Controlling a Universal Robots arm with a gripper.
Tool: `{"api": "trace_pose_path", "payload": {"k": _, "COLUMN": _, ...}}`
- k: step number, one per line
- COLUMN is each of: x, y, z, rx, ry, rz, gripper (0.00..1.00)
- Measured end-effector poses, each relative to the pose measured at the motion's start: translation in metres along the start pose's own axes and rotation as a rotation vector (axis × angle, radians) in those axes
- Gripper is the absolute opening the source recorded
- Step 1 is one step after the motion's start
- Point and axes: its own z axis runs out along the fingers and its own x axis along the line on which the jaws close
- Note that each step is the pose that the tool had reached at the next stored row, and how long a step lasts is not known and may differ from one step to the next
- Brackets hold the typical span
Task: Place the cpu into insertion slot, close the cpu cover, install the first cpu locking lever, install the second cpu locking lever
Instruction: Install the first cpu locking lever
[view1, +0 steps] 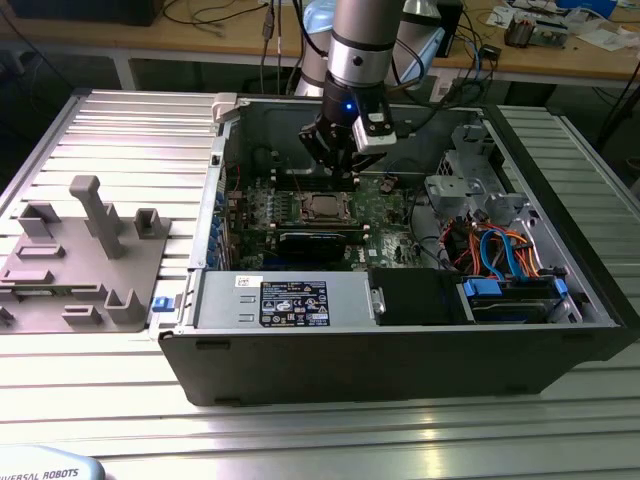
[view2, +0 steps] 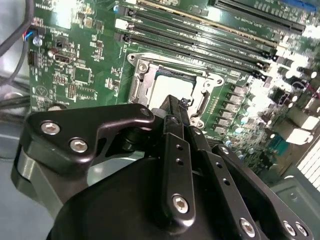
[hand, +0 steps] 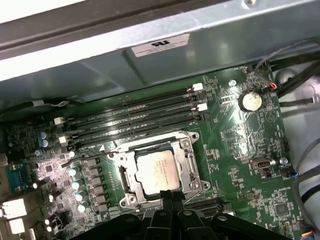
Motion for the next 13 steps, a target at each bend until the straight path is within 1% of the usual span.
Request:
{"api": "trace_pose_path", "payload": {"k": 1, "x": 0.0, "y": 0.0, "z": 0.0, "rx": -0.0025, "ry": 0.0003, "rz": -0.005, "gripper": 0.11}}
{"api": "trace_pose_path", "payload": {"k": 2, "x": 0.0001, "y": 0.0, "z": 0.0, "rx": -0.0103, "ry": 0.0018, "rz": -0.015, "gripper": 0.11}}
{"api": "trace_pose_path", "payload": {"k": 3, "x": 0.0001, "y": 0.0, "z": -0.0001, "rx": -0.0142, "ry": 0.0024, "rz": -0.027, "gripper": 0.11}}
{"api": "trace_pose_path", "payload": {"k": 4, "x": 0.0, "y": 0.0001, "z": 0.0001, "rx": -0.0155, "ry": 0.0023, "rz": -0.046, "gripper": 0.11}}
{"api": "trace_pose_path", "payload": {"k": 11, "x": 0.0, "y": -0.0001, "z": 0.0, "rx": -0.0128, "ry": 0.0, "rz": -0.135, "gripper": 0.11}}
{"api": "trace_pose_path", "payload": {"k": 13, "x": 0.0, "y": 0.0, "z": 0.0, "rx": -0.0112, "ry": -0.0011, "rz": -0.177, "gripper": 0.11}}
